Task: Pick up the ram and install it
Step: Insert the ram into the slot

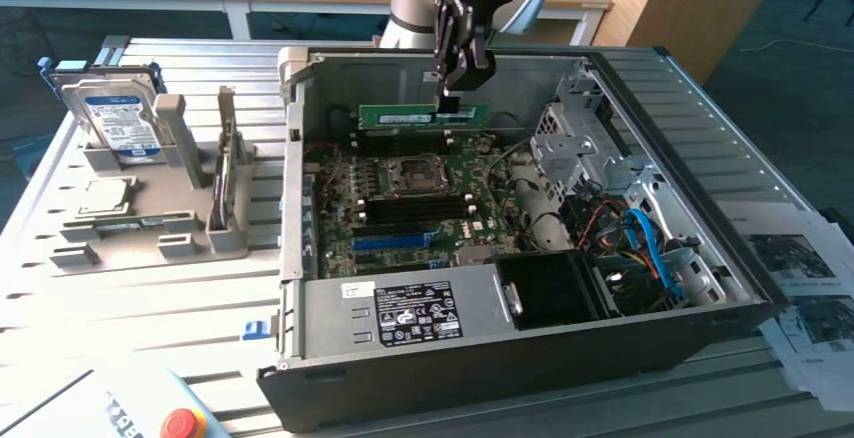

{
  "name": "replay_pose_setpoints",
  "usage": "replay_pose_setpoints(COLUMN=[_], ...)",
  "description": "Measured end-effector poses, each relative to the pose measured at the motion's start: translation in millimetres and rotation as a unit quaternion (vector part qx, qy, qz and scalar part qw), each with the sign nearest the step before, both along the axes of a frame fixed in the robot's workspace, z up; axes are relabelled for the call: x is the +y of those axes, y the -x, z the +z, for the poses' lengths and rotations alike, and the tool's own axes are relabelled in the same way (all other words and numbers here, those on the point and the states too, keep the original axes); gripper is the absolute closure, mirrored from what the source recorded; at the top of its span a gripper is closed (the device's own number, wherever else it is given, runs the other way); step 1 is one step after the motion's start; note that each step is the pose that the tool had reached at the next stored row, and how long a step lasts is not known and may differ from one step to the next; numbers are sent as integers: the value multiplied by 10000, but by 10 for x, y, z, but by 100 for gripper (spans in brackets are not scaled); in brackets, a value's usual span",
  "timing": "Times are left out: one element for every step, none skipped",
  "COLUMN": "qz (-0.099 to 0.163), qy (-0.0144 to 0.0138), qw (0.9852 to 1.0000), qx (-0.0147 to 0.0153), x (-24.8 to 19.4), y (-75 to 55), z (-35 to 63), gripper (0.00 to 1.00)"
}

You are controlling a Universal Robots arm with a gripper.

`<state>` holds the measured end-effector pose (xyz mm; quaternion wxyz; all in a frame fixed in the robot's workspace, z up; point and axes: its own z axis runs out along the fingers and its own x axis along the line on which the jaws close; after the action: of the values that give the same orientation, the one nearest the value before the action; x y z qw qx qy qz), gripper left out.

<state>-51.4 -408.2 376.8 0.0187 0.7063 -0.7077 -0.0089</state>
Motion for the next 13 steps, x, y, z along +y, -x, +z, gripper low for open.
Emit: replay_pose_setpoints(qz=[0, 0, 0, 0, 0, 0, -1, 0, 0, 0, -1, -1, -1], qy=[0, 0, 0, 1, 1, 1, 2, 2, 2, 2, 2, 2, 2], qw=[10000, 10000, 10000, 10000, 10000, 10000, 10000, 10000, 10000, 10000, 10000, 10000, 10000], qx=[0, 0, 0, 0, 0, 0, 0, 0, 0, 0, 0, 0, 0], x=[0, 0, 0, 0, 0, 0, 0, 0, 0, 0, 0, 0, 0], y=[0, 0, 0, 0, 0, 0, 0, 0, 0, 0, 0, 0, 0], z=[-7, -16, -26, -37, -46, -54, -61, -68, -76, -85, -96, -107, -117], gripper=[88, 88, 88, 88, 88, 88, 88, 88, 88, 88, 88, 88, 88])
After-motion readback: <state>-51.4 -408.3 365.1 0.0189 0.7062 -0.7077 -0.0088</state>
